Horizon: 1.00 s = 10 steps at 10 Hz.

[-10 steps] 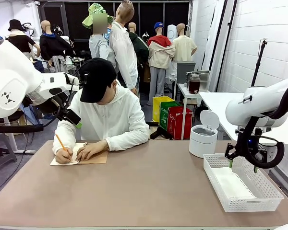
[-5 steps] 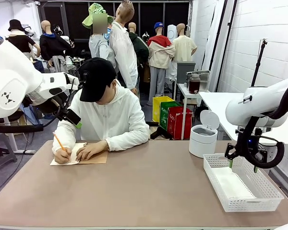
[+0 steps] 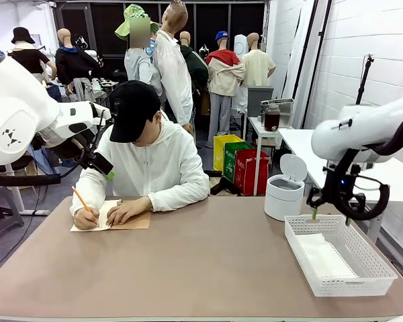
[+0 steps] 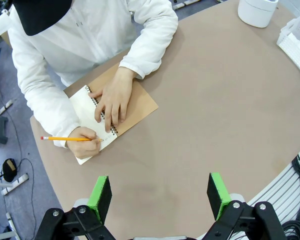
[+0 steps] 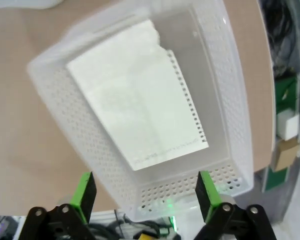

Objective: Sort the paper based on its condition.
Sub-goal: If a person hands you a paper, place it in the Organizing basket , and if it's crumpled, put it in the Trash can.

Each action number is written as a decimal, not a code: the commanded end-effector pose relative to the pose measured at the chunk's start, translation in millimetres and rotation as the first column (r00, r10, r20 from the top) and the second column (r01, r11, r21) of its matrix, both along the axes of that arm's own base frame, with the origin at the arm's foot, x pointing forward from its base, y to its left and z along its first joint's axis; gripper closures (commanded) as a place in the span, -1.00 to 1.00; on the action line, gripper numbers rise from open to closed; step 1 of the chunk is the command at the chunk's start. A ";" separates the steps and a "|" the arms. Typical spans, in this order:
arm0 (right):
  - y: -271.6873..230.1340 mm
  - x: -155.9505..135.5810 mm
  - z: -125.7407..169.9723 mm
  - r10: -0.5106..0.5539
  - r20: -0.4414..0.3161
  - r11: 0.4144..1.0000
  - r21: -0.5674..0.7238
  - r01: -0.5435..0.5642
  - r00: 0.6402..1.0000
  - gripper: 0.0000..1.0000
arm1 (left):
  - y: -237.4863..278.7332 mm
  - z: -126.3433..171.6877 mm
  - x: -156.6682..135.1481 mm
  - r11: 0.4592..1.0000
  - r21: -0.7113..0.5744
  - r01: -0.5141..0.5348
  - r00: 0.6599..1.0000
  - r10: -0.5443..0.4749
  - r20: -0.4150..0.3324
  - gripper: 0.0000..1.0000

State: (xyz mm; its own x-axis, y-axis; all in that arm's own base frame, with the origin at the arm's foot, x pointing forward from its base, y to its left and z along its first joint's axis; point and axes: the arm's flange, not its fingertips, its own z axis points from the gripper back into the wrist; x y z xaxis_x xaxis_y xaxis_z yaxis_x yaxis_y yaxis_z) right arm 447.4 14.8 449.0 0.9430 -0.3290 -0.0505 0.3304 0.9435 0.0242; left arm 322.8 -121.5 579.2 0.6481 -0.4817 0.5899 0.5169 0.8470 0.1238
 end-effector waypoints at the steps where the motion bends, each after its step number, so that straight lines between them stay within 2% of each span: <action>1: 27.0 -1.9 32.6 0.107 0.111 0.994 -0.014 -0.106 0.988 -1.00 | 1.0 -0.3 0.4 1.000 -0.007 -0.001 1.000 0.001 0.002 -1.00; 2: 41.4 -5.4 43.8 0.207 0.191 0.978 -0.029 -0.205 0.960 -1.00 | 1.0 -0.3 0.4 1.000 -0.007 -0.001 1.000 0.001 0.002 -1.00; 3: 56.8 -8.4 52.5 0.329 0.266 0.944 -0.060 -0.325 0.906 -1.00 | 1.0 -0.3 0.4 1.000 -0.007 -0.001 1.000 0.001 0.002 -1.00; 5: 84.6 -10.7 61.6 0.557 0.374 0.824 -0.139 -0.549 0.741 -1.00 | 1.0 -0.3 0.4 1.000 -0.007 -0.001 1.000 0.001 0.002 -1.00; 7: 105.7 -11.8 64.1 0.695 0.424 0.691 -0.172 -0.702 0.580 -1.00 | 1.0 -0.3 0.4 1.000 -0.007 -0.001 1.000 0.001 0.002 -1.00; 8: 114.7 -9.7 63.6 0.728 0.425 0.652 -0.188 -0.734 0.538 -1.00 | 1.0 -0.3 0.4 1.000 -0.007 -0.001 1.000 0.001 0.002 -1.00; 9: 120.3 -5.6 62.8 0.735 0.422 0.642 -0.180 -0.745 0.531 -1.00 | 1.0 -0.3 0.4 1.000 -0.007 -0.001 1.000 0.001 0.002 -1.00; 10: 118.3 -1.7 62.5 0.707 0.415 0.674 -0.152 -0.723 0.573 -1.00 | 1.0 -0.3 0.4 1.000 -0.007 -0.001 1.000 0.001 0.002 -1.00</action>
State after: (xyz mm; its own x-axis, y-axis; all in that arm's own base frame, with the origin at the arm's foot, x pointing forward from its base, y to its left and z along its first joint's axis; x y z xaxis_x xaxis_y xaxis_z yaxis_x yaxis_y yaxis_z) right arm 438.6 143.3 515.2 0.7803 0.4788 0.4022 -0.5123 0.8583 -0.0279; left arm 322.8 -121.4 579.2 0.6481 -0.4816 0.5900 0.5168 0.8471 0.1238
